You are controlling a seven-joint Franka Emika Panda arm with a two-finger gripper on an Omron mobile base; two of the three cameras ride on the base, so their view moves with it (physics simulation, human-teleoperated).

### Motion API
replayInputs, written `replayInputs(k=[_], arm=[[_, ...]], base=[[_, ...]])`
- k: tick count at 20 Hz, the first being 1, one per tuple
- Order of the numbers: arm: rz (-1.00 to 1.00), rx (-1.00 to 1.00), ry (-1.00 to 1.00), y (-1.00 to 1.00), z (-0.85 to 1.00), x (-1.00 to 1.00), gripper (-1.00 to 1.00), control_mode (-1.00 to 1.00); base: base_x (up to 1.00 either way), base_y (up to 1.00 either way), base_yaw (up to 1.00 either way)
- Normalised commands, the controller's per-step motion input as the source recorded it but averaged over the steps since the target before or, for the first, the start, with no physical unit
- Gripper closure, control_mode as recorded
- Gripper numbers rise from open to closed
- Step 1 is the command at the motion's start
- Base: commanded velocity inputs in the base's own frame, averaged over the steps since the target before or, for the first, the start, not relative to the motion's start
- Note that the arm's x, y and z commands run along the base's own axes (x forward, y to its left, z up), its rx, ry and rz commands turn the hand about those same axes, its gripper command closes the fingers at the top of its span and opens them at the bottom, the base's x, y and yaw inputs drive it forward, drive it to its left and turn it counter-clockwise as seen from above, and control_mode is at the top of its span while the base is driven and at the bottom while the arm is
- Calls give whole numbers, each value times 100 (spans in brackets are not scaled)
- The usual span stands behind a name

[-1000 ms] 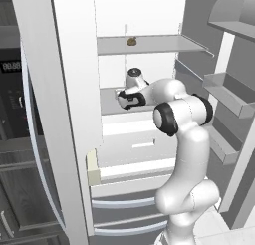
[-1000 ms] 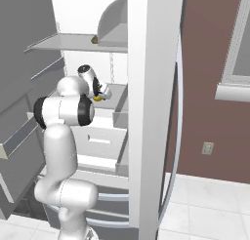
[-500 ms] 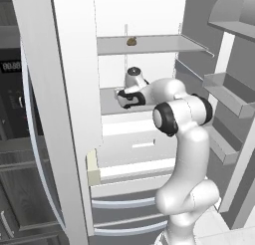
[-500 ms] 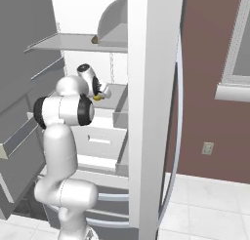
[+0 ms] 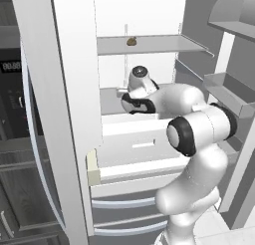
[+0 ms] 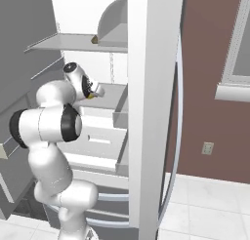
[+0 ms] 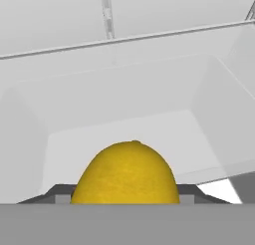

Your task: Grab the garlic and lemon from the fridge, place them in the blender, close the lid, and turn on the blender to create a marinade.

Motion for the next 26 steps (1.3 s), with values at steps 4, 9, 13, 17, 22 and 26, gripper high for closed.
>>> replayInputs(k=[4, 9, 13, 17, 22, 26], arm=[[4, 0, -1, 4, 81, -100, 100, -100], [5, 1, 0, 1, 72, -100, 100, -100], [6, 4, 0, 0, 65, -100, 100, -100], [5, 3, 0, 0, 41, -100, 100, -100], [4, 2, 0, 0, 3, -100, 100, -100], [0, 0, 0, -12, 0, -100, 100, -100]], base=[[0, 0, 0], [0, 0, 0], [0, 0, 0], [0, 0, 0], [0, 0, 0], [0, 0, 0]])
